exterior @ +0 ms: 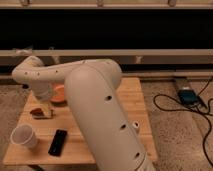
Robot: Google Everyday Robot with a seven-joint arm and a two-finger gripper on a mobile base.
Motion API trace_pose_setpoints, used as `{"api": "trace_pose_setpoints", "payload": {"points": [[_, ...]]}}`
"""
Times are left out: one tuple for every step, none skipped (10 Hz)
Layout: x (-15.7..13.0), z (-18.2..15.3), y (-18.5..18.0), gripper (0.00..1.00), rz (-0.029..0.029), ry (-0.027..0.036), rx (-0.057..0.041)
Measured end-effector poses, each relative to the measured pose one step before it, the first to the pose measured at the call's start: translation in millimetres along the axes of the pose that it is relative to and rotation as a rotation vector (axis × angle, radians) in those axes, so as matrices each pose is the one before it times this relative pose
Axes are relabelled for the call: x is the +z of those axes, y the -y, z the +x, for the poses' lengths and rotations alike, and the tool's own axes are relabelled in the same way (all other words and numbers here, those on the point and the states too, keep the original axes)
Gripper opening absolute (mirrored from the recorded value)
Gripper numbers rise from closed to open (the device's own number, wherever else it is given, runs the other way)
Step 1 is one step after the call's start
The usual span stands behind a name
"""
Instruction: Push the eraser across the table
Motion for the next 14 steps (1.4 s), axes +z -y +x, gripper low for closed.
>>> {"api": "trace_pose_setpoints", "payload": {"points": [[-0.61, -6.64, -18.02, 0.80, -0.00247, 0.00885, 0.00659], [-0.70, -9.12, -23.33, 0.80, -0.00263, 0.01194, 0.00720], [-0.58, -8.31, -29.40, 0.80, -0.00005, 0.00264, 0.01036], [-0.18, -4.28, -17.98, 0.80, -0.00294, 0.00460, 0.01471], [-0.37, -1.68, -25.47, 0.80, -0.00448, -0.00079, 0.02734], [0.64, 3.38, -12.86, 0.80, -0.00209, -0.00444, 0.02863], [-0.33, 11.44, -13.21, 0.80, 0.00201, -0.01540, 0.03779], [-0.54, 16.74, -6.66, 0.80, 0.00612, -0.01643, 0.03817], [-3.21, 27.67, -1.66, 0.80, 0.00986, -0.02270, 0.05184], [-2.57, 17.54, 1.95, 0.80, 0.00519, -0.01428, 0.03306], [-2.52, 14.40, 0.73, 0.80, -0.00069, -0.00863, 0.03159], [-0.93, 13.71, 0.61, 0.80, 0.00257, -0.00662, 0.03022], [2.22, 4.99, -5.17, 0.80, -0.01203, 0.01246, 0.00631], [2.83, 3.04, -1.17, 0.80, -0.00296, 0.00164, 0.00260]]}}
